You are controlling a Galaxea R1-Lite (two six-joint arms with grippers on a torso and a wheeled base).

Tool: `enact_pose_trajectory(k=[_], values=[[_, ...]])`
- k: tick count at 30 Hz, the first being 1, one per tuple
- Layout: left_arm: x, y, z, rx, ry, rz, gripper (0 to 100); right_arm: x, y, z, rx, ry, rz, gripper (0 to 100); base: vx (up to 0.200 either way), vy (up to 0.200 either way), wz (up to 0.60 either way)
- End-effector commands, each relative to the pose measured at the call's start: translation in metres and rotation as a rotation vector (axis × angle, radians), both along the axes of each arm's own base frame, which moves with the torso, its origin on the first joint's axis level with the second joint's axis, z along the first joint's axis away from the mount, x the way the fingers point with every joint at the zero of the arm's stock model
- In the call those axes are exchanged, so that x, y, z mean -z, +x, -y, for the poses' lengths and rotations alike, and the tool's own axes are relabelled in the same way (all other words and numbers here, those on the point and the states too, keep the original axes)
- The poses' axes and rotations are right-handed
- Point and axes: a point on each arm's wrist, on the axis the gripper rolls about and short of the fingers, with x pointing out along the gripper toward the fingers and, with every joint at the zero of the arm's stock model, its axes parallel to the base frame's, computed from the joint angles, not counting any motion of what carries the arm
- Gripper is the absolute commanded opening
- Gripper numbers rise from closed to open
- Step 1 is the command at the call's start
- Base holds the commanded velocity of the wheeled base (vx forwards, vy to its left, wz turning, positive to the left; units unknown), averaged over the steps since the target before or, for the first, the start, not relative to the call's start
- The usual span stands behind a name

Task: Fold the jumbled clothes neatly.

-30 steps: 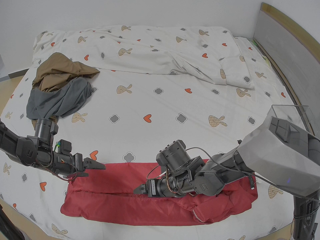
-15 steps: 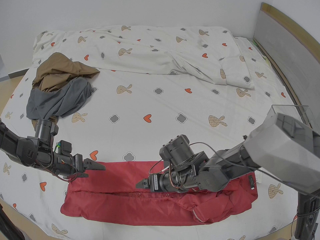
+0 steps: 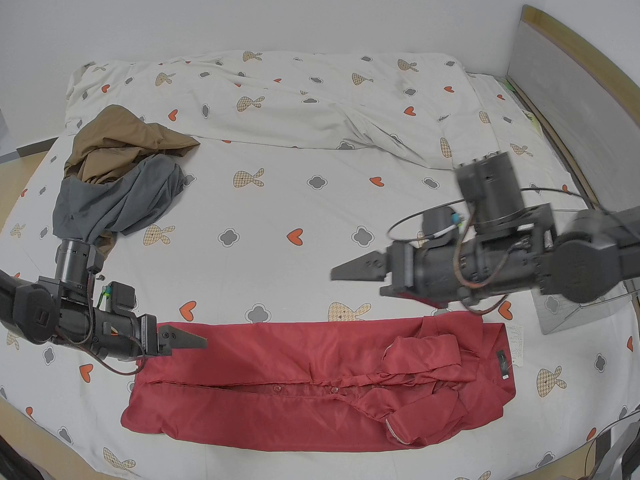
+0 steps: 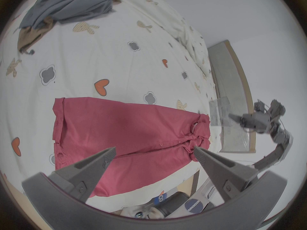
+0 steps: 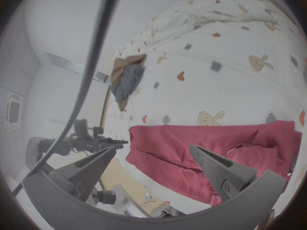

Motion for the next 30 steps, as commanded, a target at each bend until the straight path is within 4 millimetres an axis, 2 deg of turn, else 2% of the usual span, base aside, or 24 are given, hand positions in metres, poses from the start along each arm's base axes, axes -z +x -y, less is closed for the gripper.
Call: enact_pose_trajectory(k=[1, 2, 4, 7, 11, 13, 16, 19, 20, 22, 24, 27, 30], values=[[-0.026, -0.056, 0.004, 0.107, 0.058, 0.176, 100, -0.047, -0.044, 0.098, 0.124, 0.094, 0.087, 100, 0.000, 0.000, 0.00], [-0.029, -0.069, 0.002, 0.113, 0.069, 0.209, 100, -0.046, -0.048, 0.123, 0.193, 0.078, 0.109, 100, 0.000, 0.000, 0.00], [-0.036, -0.080, 0.001, 0.098, 0.063, 0.244, 100, -0.043, -0.053, 0.149, 0.259, 0.056, 0.136, 100, 0.000, 0.000, 0.00], [-0.049, -0.088, -0.002, 0.040, 0.027, 0.275, 100, -0.044, -0.064, 0.171, 0.259, 0.086, 0.152, 100, 0.000, 0.000, 0.00], [-0.062, -0.093, -0.004, -0.040, -0.040, 0.281, 100, -0.046, -0.072, 0.178, 0.172, 0.162, 0.142, 100, 0.000, 0.000, 0.00], [-0.064, -0.089, -0.012, -0.113, -0.050, 0.302, 100, -0.049, -0.072, 0.180, 0.095, 0.218, 0.137, 100, 0.000, 0.000, 0.00], [-0.044, -0.078, -0.022, -0.119, -0.022, 0.283, 100, -0.053, -0.073, 0.179, 0.050, 0.243, 0.144, 100, 0.000, 0.000, 0.00], [-0.043, -0.077, -0.022, -0.118, -0.021, 0.282, 100, -0.053, -0.073, 0.179, 0.050, 0.243, 0.146, 100, 0.000, 0.000, 0.00], [-0.018, -0.073, -0.030, -0.140, -0.077, 0.207, 100, -0.053, -0.073, 0.177, 0.038, 0.245, 0.144, 100, 0.000, 0.000, 0.00], [-0.004, -0.069, -0.036, -0.118, -0.161, 0.133, 100, -0.053, -0.073, 0.177, 0.038, 0.246, 0.143, 100, 0.000, 0.000, 0.00], [0.010, -0.067, -0.055, -0.098, -0.267, 0.105, 100, -0.054, -0.074, 0.178, 0.040, 0.246, 0.145, 100, 0.000, 0.000, 0.00], [0.034, -0.060, -0.075, -0.061, -0.286, 0.117, 100, -0.054, -0.074, 0.178, 0.040, 0.246, 0.146, 100, 0.000, 0.000, 0.00], [0.069, -0.049, -0.094, -0.059, -0.256, 0.085, 100, -0.056, -0.077, 0.178, 0.037, 0.248, 0.158, 100, 0.000, 0.000, 0.00]])
